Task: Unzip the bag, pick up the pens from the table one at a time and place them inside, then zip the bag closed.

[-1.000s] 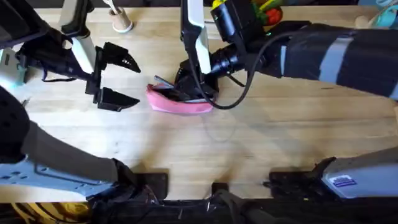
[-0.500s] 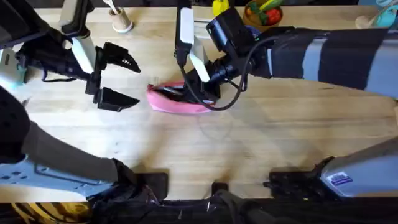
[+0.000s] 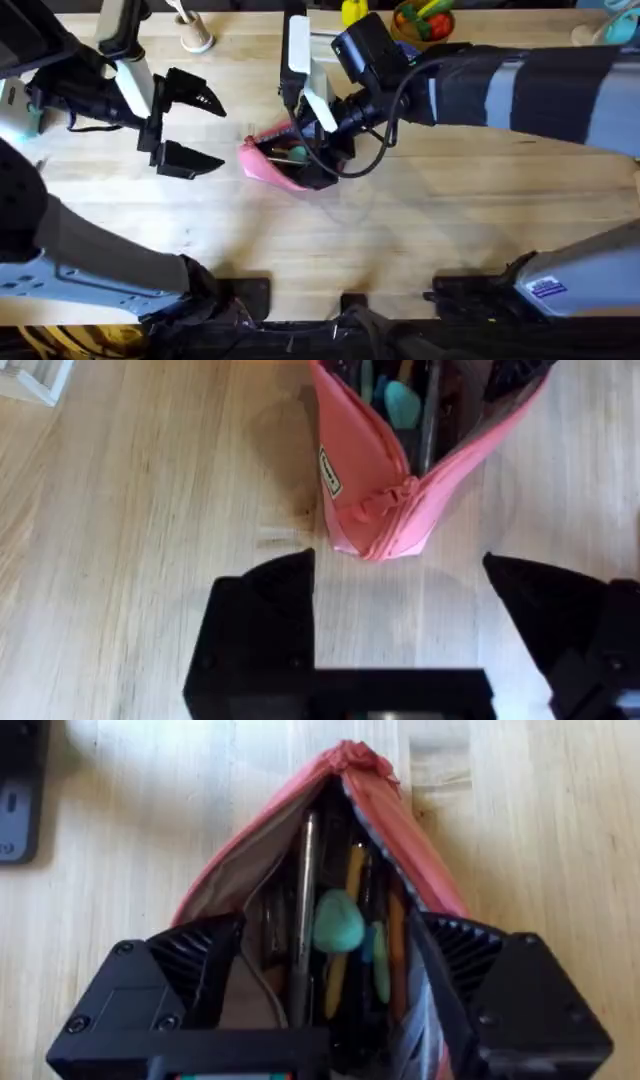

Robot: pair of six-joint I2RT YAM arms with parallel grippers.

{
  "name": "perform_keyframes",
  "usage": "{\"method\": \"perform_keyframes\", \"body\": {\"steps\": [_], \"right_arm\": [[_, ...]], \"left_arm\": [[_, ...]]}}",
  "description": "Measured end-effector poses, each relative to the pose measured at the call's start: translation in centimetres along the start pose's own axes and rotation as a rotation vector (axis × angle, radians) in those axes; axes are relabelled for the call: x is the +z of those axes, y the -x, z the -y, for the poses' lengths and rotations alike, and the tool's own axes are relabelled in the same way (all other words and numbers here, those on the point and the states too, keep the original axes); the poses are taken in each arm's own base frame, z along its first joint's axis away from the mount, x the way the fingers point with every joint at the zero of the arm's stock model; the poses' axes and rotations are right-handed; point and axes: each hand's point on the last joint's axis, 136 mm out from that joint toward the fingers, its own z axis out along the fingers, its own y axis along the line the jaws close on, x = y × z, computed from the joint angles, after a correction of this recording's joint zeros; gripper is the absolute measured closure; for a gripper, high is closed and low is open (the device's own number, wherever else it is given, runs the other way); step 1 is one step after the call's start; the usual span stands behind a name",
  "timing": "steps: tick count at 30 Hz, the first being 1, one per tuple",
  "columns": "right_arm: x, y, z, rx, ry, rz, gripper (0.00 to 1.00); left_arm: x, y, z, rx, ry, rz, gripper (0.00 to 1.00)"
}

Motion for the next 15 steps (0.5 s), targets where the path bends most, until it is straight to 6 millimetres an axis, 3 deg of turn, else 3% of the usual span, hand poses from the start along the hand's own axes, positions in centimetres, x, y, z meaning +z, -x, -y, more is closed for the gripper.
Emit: {"method": "perform_keyframes", "body": {"steps": [5, 9, 12, 15], "right_arm": [[-0.1, 0.2, 0.1, 0.036, -0.002, 0.002, 0.005], [-0.6, 1.4, 0.6, 0.139, -0.017, 0.022, 0.005], [-2.1, 3.9, 1.4, 0.264, -0.045, 0.074, 0.004], [-4.2, 7.9, 2.1, 0.428, -0.034, 0.174, 0.005]], "left_arm": [[0.0, 0.0, 0.0, 0.000, 0.000, 0.000, 0.007], [0.0, 0.0, 0.0, -0.001, -0.001, 0.001, 0.007], [0.0, 0.4, 0.8, -0.032, -0.029, 0.014, 0.007], [0.0, 0.5, 0.9, -0.037, -0.033, 0.017, 0.007]]}}
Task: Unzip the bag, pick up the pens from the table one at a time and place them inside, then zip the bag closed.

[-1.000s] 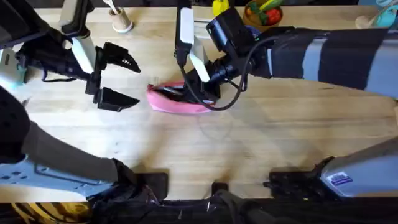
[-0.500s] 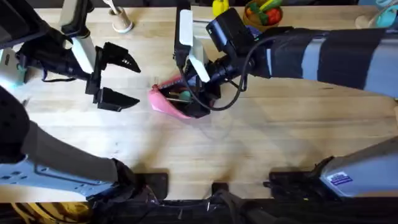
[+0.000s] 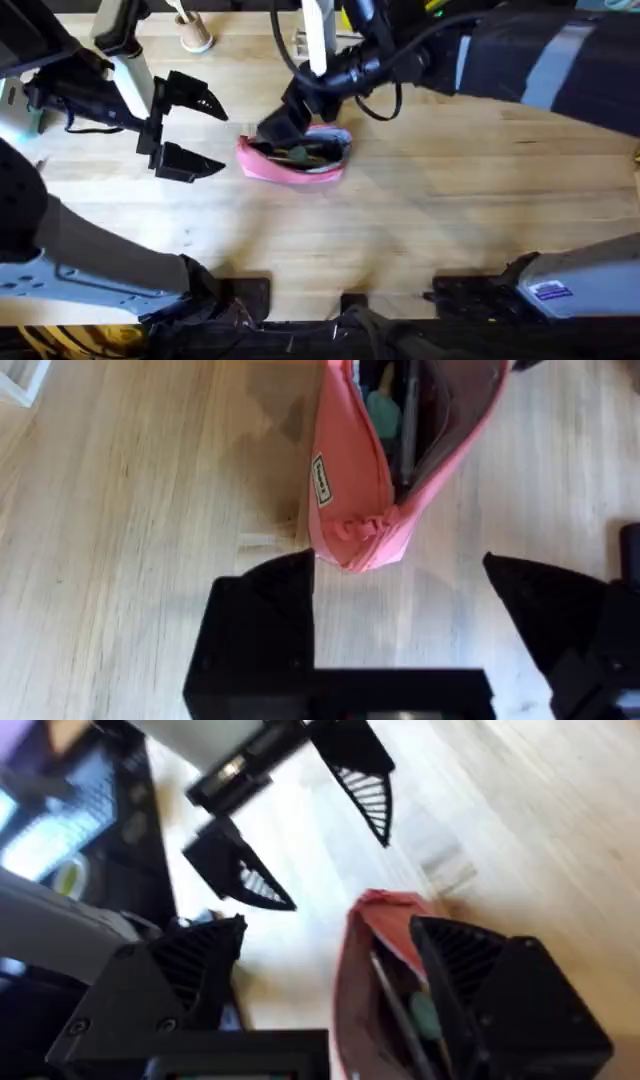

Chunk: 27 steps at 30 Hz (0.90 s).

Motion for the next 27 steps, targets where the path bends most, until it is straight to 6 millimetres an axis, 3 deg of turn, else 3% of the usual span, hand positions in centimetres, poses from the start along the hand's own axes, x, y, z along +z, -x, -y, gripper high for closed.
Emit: {"method": "perform_keyframes", "body": {"steps": [2, 5, 9, 19, 21, 27], "right_arm": [[-1.0, 2.8, -1.2, 0.129, 0.046, 0.061, 0.005], [-2.1, 4.4, -2.5, 0.295, 0.100, 0.084, 0.004], [-2.0, 3.9, -2.9, 0.445, 0.128, 0.052, 0.004], [-0.7, 2.9, -1.2, 0.520, 0.061, 0.020, 0.004], [0.7, 2.6, -0.1, 0.539, 0.000, -0.016, 0.004], [3.7, 2.5, 0.9, 0.514, -0.078, -0.041, 0.005]], "left_arm": [[0.0, 0.0, 0.0, 0.000, 0.000, 0.000, 0.008], [0.0, -0.2, -0.2, 0.009, 0.005, -0.007, 0.007], [0.0, -0.6, -0.5, 0.041, 0.014, -0.030, 0.007], [0.4, -1.6, -1.4, 0.062, 0.023, -0.041, 0.008], [1.4, -2.8, -1.4, 0.013, -0.022, -0.019, 0.007], [2.1, -3.7, -1.3, -0.025, -0.059, -0.006, 0.007]]}}
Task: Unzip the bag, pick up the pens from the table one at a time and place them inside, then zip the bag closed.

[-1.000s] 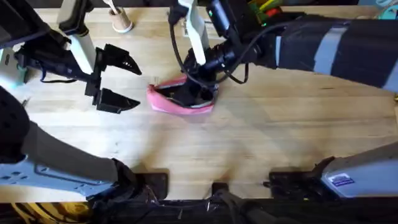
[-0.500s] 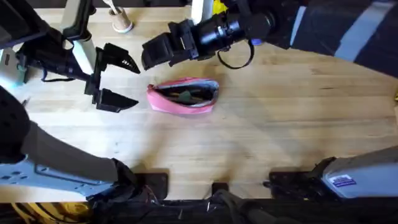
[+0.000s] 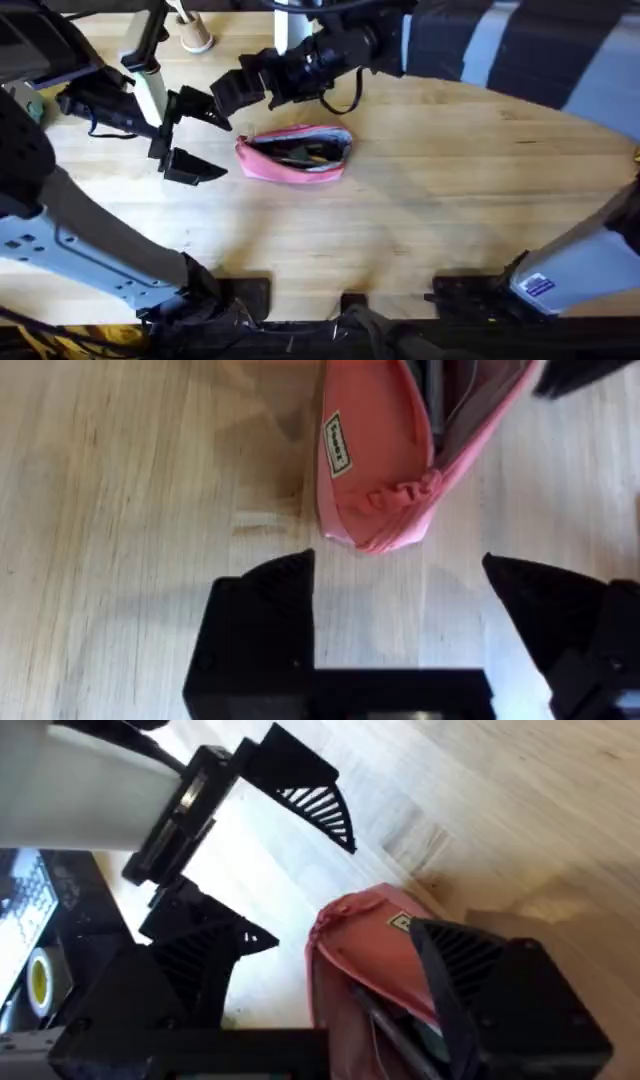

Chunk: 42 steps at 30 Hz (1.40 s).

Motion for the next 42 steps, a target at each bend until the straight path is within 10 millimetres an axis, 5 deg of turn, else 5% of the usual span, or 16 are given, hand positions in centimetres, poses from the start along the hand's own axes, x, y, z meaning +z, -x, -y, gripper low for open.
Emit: {"method": "perform_keyframes", "body": {"steps": [12, 15, 20, 29, 42], "right_arm": [[7.9, -3.7, 0.5, -0.067, -0.087, -0.066, 0.005], [8.4, -4.2, 1.0, -0.059, -0.094, -0.080, 0.024], [8.3, -4.4, 0.4, -0.049, -0.039, -0.102, 0.272], [8.1, -5.1, -1.2, -0.037, 0.062, -0.144, 0.541], [7.9, -6.2, -0.9, -0.014, 0.058, -0.191, 0.952]], "left_arm": [[-0.1, -1.3, 0.7, 0.000, -0.040, -0.075, 0.007], [-0.1, -1.4, 0.7, 0.000, -0.043, -0.080, 0.007], [-0.1, -1.4, 0.8, -0.001, -0.045, -0.082, 0.008], [-0.1, -1.4, 0.8, 0.000, -0.045, -0.083, 0.008], [-0.1, -1.3, 1.0, -0.007, -0.052, -0.079, 0.007]]}}
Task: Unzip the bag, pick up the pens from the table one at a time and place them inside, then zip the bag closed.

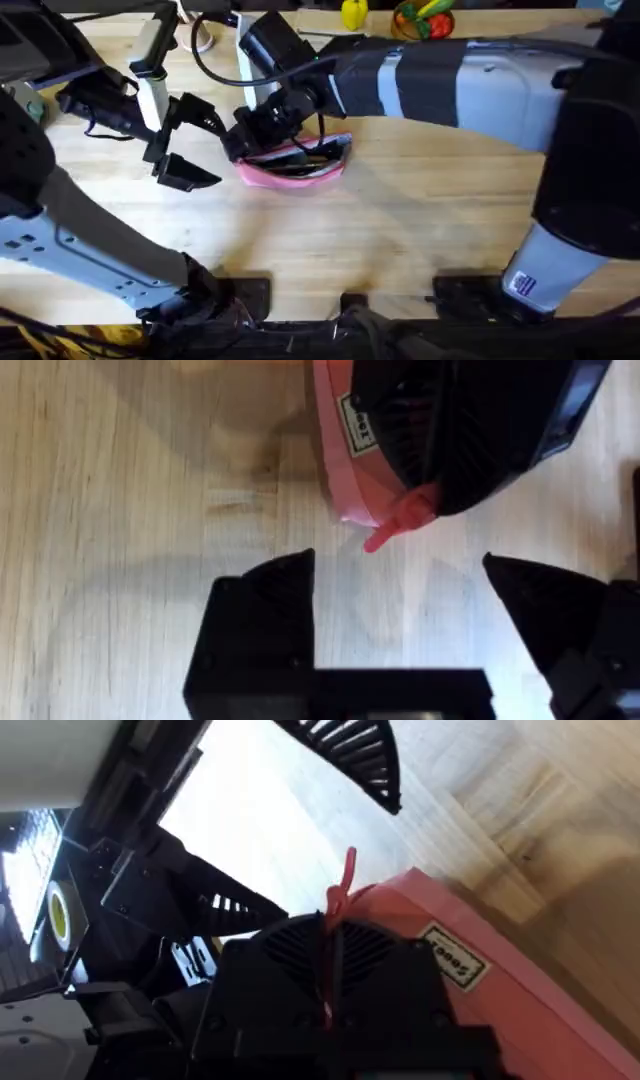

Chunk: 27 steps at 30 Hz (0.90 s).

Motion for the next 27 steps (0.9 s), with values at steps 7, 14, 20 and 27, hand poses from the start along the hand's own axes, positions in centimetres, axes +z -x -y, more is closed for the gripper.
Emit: {"method": "perform_keyframes", "body": {"steps": [7, 14, 20, 27], "right_arm": [[-0.2, 0.2, 0.1, -0.027, 0.005, 0.002, 0.969], [-2.0, 2.8, -0.1, -0.051, 0.019, 0.062, 0.970], [-4.7, 5.4, 0.1, -0.060, 0.015, 0.133, 0.970], [-5.3, 5.8, 0.9, -0.051, -0.005, 0.149, 0.970]], "left_arm": [[0.0, 0.0, 0.0, 0.000, -0.001, 0.000, 0.007], [0.0, -0.1, -0.2, 0.007, 0.008, -0.004, 0.008], [-0.1, 1.2, -1.0, 0.010, 0.053, 0.075, 0.008], [-0.4, 3.0, -1.9, 0.011, 0.108, 0.180, 0.007]]}}
